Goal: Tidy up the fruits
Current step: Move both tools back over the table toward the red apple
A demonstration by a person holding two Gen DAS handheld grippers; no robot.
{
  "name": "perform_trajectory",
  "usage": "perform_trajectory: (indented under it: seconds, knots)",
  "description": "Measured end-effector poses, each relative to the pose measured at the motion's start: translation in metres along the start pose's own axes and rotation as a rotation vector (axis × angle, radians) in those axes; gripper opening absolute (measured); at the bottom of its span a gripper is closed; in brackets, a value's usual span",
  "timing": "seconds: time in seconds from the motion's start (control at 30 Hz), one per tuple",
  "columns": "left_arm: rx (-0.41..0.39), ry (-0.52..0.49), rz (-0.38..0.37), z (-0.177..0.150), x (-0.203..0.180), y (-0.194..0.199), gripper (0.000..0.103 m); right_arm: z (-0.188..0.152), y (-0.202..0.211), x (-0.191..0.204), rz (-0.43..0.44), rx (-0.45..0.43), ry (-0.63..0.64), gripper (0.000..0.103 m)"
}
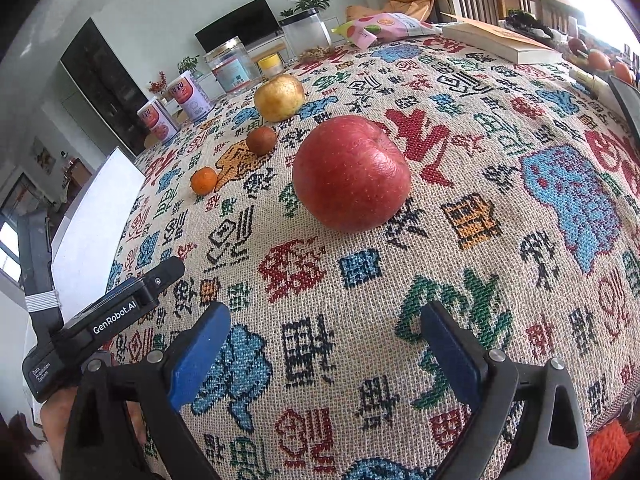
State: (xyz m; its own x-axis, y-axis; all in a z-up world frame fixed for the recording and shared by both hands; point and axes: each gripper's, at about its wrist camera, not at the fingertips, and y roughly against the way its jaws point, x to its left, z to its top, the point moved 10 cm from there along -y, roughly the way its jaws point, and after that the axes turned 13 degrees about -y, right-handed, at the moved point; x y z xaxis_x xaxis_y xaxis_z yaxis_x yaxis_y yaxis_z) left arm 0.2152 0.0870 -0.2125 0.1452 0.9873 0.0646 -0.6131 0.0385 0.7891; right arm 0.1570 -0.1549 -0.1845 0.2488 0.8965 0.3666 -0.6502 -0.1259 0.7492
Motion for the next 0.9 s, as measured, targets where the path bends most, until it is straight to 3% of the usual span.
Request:
perform_trajectory:
  seconds: [0.2,0.77,0.83,0.9]
  knots:
    - [0.037,-0.059,0.036,0.0005,-0.0071,-0.0059,0.102,0.0002,-0.0036,0.0029,0.005,0.007,0.01,0.102]
    - [0.036,-0.055,0.032,0.0007,-0.0062,-0.0063,0.102,0.0001,-0.0054,0.0048,-0.008,0.009,0.022,0.103]
    - [0.036,-0.055,0.032,0.0007,-0.0062,-0.0062,0.102,0.0007,-0.0043,0.0057,0.006,0.007,0.012,0.103]
    - [0.036,-0.055,0.032,0.0007,-0.0059,-0.006,0.102,0.0055,0.0042,0.0051,0.084,-0.01,-0.042,0.102]
